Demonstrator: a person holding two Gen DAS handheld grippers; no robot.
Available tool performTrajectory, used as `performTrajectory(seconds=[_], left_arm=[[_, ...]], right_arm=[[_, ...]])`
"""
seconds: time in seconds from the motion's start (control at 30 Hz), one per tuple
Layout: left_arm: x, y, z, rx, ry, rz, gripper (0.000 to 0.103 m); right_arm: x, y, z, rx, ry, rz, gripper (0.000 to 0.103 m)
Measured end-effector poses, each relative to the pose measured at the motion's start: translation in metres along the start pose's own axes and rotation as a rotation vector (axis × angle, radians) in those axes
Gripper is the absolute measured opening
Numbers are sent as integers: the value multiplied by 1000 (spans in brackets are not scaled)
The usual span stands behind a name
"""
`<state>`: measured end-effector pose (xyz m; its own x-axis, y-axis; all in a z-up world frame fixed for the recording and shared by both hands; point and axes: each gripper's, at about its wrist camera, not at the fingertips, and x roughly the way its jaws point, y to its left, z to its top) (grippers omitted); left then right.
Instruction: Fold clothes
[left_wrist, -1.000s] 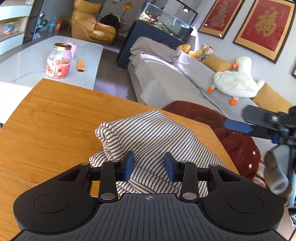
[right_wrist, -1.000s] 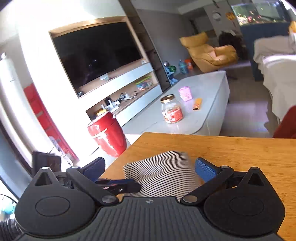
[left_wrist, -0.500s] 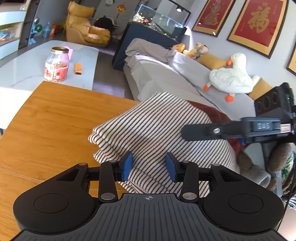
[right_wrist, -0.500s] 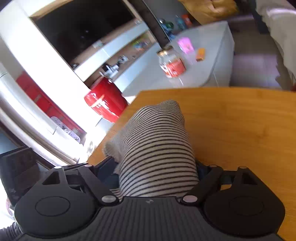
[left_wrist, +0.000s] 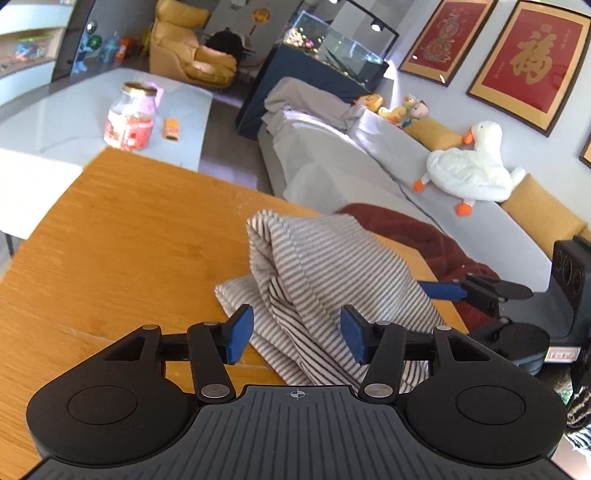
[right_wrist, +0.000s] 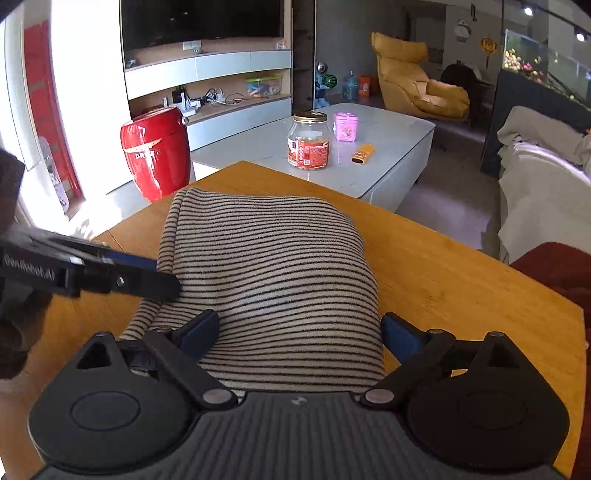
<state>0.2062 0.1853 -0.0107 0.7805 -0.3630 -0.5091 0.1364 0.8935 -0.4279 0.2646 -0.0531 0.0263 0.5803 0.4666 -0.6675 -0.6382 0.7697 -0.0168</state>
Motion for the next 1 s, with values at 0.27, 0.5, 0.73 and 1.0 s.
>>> performTrajectory(seconds=[0.27, 0.5, 0.73, 1.0], left_arm=[[-6, -38, 31, 36, -62, -155, 59], [48, -30, 5, 46, 53, -63, 56], [44, -23, 5, 64, 65, -63, 56], [44, -13, 5, 38, 72, -98, 56]], right_arm=[[8, 15, 3, -1, 3, -77, 102], [9, 20, 2, 18, -8, -114, 103], [12, 2, -5, 220, 23, -50, 103], [5, -78, -52, 586, 46, 228, 102]])
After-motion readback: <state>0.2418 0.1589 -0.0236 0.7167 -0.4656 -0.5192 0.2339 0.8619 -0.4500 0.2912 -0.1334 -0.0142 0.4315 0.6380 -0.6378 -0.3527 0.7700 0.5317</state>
